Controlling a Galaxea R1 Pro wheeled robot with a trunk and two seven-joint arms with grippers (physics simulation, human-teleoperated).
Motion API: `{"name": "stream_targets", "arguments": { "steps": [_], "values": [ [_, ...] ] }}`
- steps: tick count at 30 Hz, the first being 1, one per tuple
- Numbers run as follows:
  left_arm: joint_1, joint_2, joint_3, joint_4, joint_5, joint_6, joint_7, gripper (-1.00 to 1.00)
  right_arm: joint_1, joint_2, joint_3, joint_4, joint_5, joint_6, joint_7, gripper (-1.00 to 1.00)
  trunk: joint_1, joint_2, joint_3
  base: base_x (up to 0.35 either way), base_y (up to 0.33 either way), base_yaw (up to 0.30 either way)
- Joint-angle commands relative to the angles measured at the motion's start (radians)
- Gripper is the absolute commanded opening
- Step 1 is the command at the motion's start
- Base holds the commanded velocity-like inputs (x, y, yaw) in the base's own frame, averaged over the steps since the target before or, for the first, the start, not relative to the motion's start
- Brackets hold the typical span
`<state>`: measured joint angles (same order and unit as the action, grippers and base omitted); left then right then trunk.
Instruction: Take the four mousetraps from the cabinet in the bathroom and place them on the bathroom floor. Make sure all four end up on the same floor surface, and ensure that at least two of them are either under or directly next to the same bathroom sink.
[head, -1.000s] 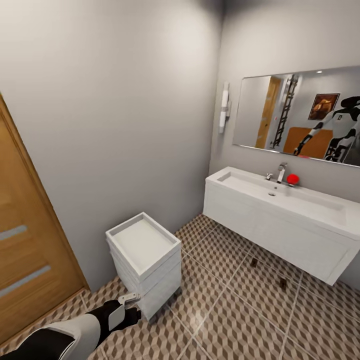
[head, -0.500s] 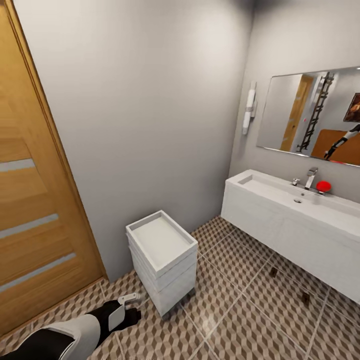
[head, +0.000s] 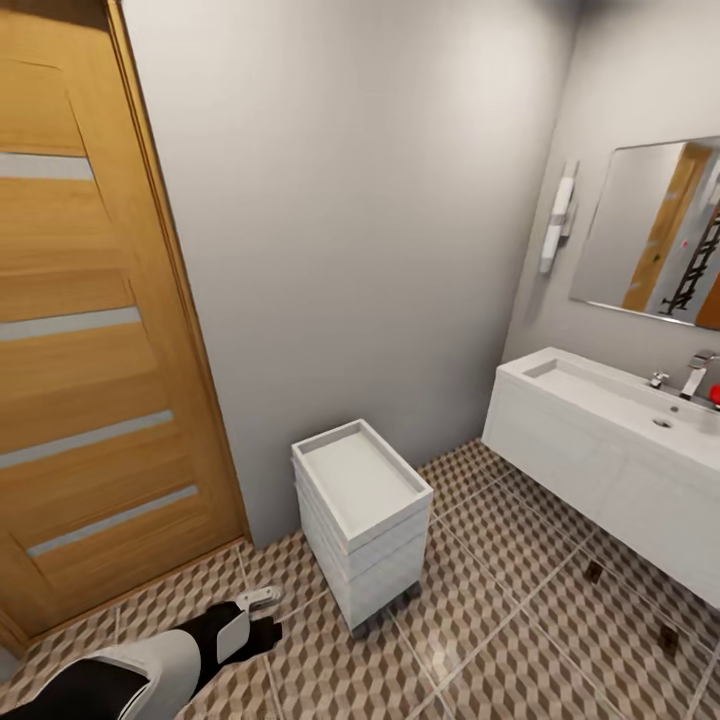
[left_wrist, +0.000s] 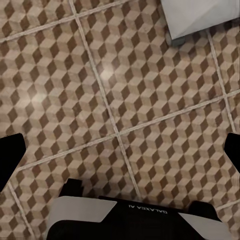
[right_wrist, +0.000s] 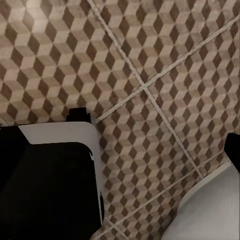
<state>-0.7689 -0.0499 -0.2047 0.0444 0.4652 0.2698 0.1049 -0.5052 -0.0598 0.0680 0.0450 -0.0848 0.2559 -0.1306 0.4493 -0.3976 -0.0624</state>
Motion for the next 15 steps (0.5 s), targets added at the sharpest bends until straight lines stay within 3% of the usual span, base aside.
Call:
{"name": "stream_targets", "arguments": {
  "steps": [1,15],
  "values": [
    [-0.001,-0.001,-0.008,0.002,0.010,0.002,0.002,1.00,-0.001,0.000,0.007,0.001,-0.009,0.002,-0.002,1.00,0.001,-0.002,-0.002,0.000,0.000,0.288],
    [0.008,-0.001,-0.008,0.002,0.010,0.002,0.002,1.00,-0.001,0.000,0.007,0.001,-0.009,0.002,-0.002,1.00,0.001,-0.002,-0.002,0.000,0.000,0.289]
  ]
}}
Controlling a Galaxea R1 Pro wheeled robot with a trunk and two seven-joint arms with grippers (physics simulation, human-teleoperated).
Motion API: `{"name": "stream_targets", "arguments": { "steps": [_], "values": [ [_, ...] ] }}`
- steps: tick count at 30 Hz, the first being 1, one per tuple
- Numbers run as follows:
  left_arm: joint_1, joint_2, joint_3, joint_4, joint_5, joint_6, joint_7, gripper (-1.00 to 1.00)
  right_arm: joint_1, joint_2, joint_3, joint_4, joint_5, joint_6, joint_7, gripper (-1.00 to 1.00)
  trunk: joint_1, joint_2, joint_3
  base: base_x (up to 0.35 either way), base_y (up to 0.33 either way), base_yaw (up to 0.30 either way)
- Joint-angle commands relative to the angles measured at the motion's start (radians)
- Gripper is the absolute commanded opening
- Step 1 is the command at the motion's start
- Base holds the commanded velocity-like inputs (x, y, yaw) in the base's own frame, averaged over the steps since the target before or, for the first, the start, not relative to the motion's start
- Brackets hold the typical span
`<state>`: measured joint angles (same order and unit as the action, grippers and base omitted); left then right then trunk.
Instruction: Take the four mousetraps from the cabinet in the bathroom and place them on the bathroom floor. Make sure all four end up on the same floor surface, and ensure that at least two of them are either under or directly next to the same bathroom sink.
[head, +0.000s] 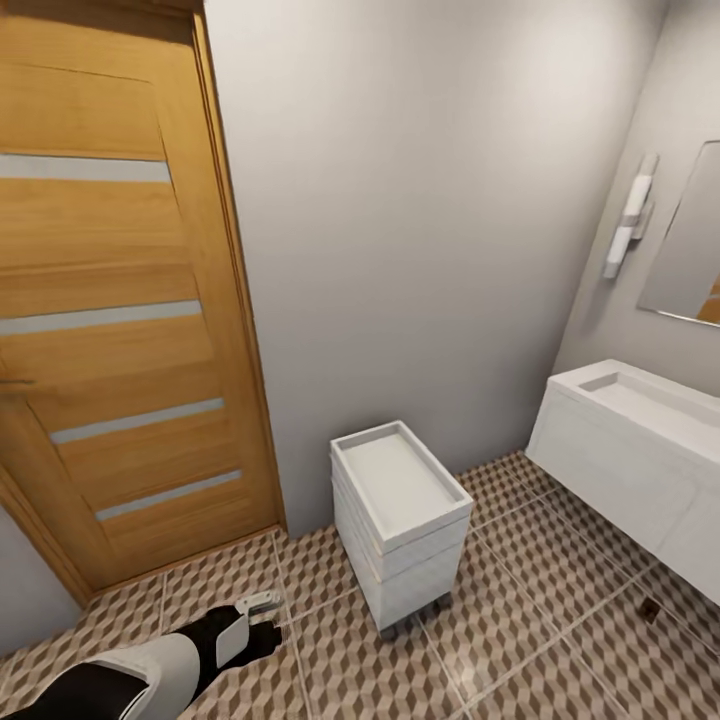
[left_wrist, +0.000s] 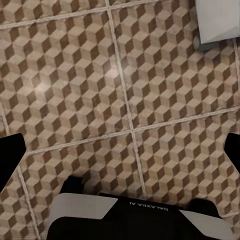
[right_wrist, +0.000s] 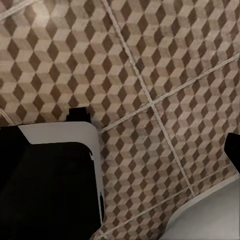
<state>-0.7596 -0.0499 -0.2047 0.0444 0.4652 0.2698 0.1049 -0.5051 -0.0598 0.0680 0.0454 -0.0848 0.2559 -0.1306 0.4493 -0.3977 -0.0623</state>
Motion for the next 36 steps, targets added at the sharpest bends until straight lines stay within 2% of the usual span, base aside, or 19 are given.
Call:
{"name": "stream_targets", "arguments": {
  "steps": [1,36],
  "values": [
    [-0.001,-0.001,-0.008,0.002,0.010,0.002,0.002,1.00,-0.001,0.000,0.007,0.001,-0.009,0.002,-0.002,1.00,0.001,-0.002,-0.002,0.000,0.000,0.290],
    [0.000,-0.001,-0.008,0.002,0.010,0.002,0.002,1.00,-0.001,0.001,0.008,0.002,-0.009,0.002,-0.002,1.00,0.001,-0.002,0.000,0.000,0.000,0.287]
  ]
}}
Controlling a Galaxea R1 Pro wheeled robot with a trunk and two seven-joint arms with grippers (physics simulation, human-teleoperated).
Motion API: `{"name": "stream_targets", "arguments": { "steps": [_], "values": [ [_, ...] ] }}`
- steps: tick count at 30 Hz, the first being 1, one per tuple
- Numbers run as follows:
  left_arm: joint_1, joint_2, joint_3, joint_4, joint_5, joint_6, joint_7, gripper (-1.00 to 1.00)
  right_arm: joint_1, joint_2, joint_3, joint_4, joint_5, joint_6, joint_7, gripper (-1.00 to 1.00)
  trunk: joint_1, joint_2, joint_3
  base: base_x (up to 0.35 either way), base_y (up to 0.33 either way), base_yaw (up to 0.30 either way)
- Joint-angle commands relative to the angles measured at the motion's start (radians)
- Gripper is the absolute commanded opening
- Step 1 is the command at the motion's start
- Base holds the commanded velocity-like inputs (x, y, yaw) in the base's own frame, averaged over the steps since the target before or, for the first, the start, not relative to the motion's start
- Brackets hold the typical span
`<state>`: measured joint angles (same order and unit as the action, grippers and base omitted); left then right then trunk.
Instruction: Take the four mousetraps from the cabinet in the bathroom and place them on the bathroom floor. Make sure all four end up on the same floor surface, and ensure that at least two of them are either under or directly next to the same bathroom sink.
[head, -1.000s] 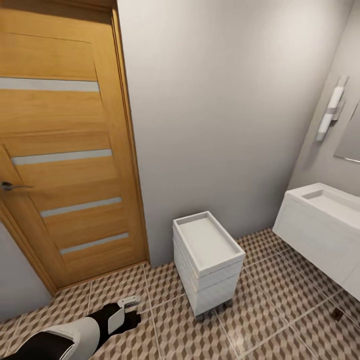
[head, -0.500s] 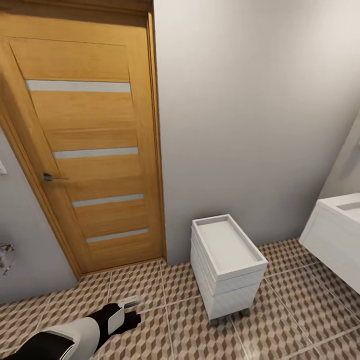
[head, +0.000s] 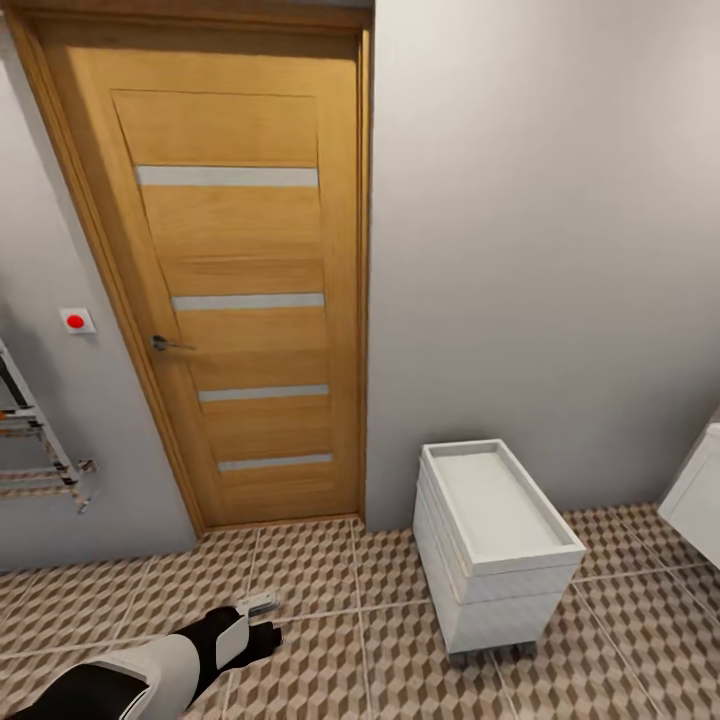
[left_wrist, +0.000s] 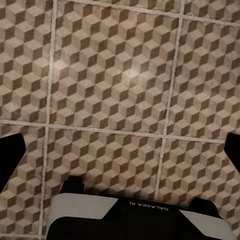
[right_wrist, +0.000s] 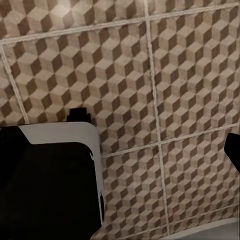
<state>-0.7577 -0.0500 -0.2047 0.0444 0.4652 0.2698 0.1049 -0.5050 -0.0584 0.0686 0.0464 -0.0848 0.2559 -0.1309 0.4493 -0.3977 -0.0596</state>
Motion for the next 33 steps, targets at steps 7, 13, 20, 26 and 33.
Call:
{"name": "stream_targets", "arguments": {
  "steps": [7,13,20,26,33],
  "values": [
    [-0.002,-0.001,-0.008,0.002,0.010,0.002,0.002,1.00,-0.001,0.000,0.008,0.001,-0.008,0.002,-0.002,1.00,0.001,-0.002,0.005,0.000,0.000,0.214],
    [-0.002,-0.001,-0.008,0.002,0.010,0.002,0.002,1.00,-0.001,0.000,0.008,0.001,-0.007,0.002,-0.002,1.00,0.001,-0.002,0.013,0.000,0.000,0.196],
    [-0.002,-0.001,-0.008,0.002,0.010,0.002,0.002,1.00,-0.001,0.000,0.008,0.001,-0.007,0.002,-0.003,1.00,0.001,-0.002,0.022,0.000,0.000,0.193],
    [-0.002,-0.001,-0.008,0.002,0.010,0.002,0.002,1.00,-0.001,0.000,0.008,0.001,-0.007,0.002,-0.003,1.00,0.001,-0.002,0.029,0.000,0.000,0.192],
    [-0.002,-0.001,-0.008,0.002,0.010,0.002,0.002,1.00,-0.001,0.000,0.008,0.001,-0.007,0.002,-0.002,1.00,0.001,-0.002,0.037,0.000,0.000,0.210]
  ]
}}
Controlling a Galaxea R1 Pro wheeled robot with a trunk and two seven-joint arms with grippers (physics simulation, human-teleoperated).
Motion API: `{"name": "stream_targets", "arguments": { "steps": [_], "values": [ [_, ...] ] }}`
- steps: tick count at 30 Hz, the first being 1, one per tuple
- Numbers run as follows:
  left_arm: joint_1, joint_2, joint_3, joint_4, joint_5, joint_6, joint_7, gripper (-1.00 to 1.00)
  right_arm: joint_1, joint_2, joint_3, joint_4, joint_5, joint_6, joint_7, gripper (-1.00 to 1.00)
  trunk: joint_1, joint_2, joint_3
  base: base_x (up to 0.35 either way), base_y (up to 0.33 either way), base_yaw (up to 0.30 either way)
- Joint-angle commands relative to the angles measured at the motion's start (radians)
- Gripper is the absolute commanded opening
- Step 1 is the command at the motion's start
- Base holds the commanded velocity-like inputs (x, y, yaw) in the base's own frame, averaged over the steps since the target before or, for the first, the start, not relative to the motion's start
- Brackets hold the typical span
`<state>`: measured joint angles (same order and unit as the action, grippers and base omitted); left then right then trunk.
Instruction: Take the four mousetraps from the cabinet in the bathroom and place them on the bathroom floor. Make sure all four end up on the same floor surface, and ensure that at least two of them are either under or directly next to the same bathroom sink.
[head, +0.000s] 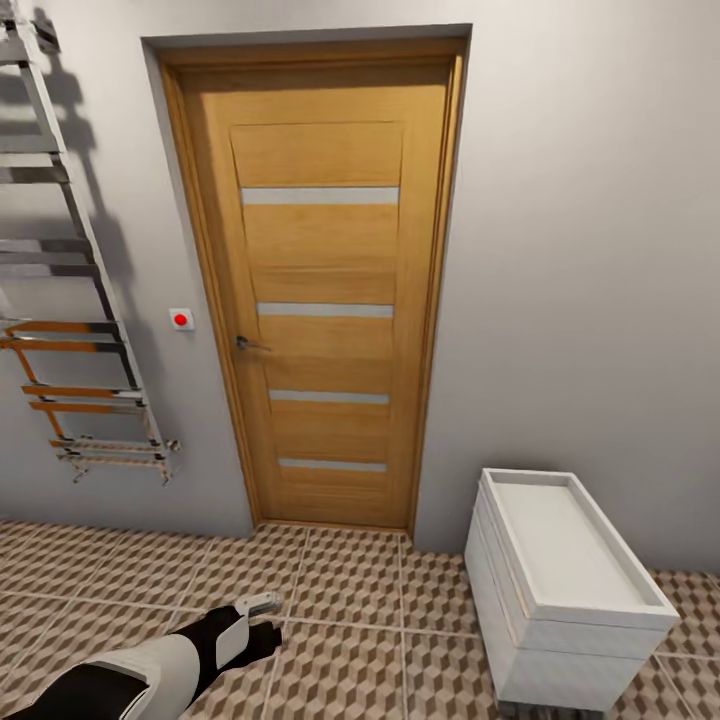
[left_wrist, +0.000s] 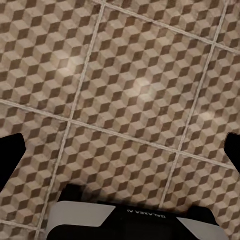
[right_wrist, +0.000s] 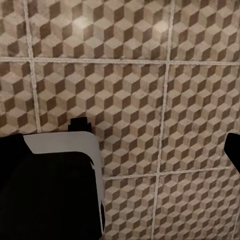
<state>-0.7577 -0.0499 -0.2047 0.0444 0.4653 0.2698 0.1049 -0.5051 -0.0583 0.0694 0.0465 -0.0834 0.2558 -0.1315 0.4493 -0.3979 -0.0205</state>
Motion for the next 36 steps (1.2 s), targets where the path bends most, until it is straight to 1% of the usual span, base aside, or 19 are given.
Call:
{"name": "stream_targets", "arguments": {
  "steps": [1,17,36],
  "values": [
    [-0.002,-0.001,-0.009,0.002,0.010,0.002,0.003,1.00,-0.001,0.000,0.007,0.001,-0.009,0.002,-0.002,1.00,0.001,-0.002,-0.001,0.000,0.000,0.243],
    [-0.002,-0.001,-0.009,0.002,0.010,0.002,0.003,1.00,-0.001,0.000,0.007,0.001,-0.009,0.002,-0.002,1.00,0.001,-0.002,0.000,0.000,0.000,0.278],
    [-0.001,-0.002,-0.009,0.002,0.010,0.002,0.003,1.00,-0.001,0.000,0.007,0.001,-0.009,0.002,-0.002,1.00,0.001,-0.002,-0.015,0.000,0.000,0.273]
  ]
}}
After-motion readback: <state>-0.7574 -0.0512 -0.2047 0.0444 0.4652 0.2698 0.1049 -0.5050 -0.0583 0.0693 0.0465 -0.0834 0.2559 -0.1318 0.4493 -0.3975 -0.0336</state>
